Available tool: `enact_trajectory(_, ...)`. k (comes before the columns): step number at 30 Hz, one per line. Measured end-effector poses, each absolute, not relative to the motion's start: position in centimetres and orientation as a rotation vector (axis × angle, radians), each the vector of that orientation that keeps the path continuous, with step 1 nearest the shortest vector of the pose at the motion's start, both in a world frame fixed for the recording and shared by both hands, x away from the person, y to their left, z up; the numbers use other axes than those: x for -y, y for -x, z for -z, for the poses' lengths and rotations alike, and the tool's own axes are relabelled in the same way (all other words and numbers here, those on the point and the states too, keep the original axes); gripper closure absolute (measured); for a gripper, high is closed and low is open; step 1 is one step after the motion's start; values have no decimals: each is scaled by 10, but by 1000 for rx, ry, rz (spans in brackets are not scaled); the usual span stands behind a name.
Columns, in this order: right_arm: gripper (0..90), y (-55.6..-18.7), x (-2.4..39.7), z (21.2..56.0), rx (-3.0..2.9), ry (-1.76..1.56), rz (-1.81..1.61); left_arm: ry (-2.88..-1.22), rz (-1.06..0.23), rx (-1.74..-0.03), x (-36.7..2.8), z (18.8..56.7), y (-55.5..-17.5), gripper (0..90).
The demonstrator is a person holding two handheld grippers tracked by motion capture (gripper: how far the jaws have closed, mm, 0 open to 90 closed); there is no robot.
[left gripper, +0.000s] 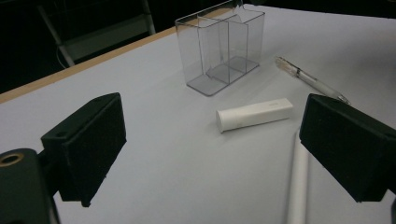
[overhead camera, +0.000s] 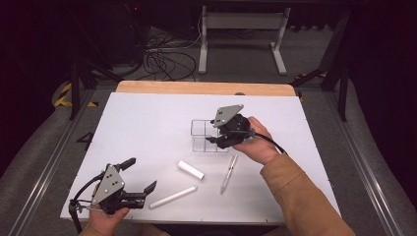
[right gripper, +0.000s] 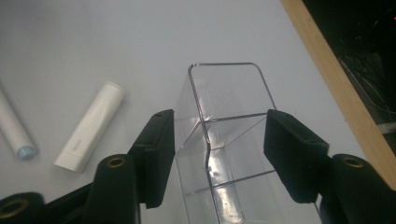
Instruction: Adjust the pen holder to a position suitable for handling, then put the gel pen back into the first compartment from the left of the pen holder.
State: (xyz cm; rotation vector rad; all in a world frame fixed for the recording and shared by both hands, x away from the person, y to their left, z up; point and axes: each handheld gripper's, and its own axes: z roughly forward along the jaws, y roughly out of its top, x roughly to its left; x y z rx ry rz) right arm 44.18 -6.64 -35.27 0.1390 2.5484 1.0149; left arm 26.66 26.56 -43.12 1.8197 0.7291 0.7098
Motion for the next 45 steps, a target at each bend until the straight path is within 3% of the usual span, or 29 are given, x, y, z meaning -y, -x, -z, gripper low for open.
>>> enact_trajectory(9, 211, -429, 85, 340, -2484, -217, -1189, -1820, -704, -733, -264, 431, -267, 79)
enact_trajectory(25, 63, -409, 116, 339, -2389, -313, -1336, -1797, -684, -783, -260, 427, -267, 59)
enact_trajectory(45, 33, -381, 158, 346, -2293, -394, -1472, -1819, -674, -764, -247, 414, -271, 57)
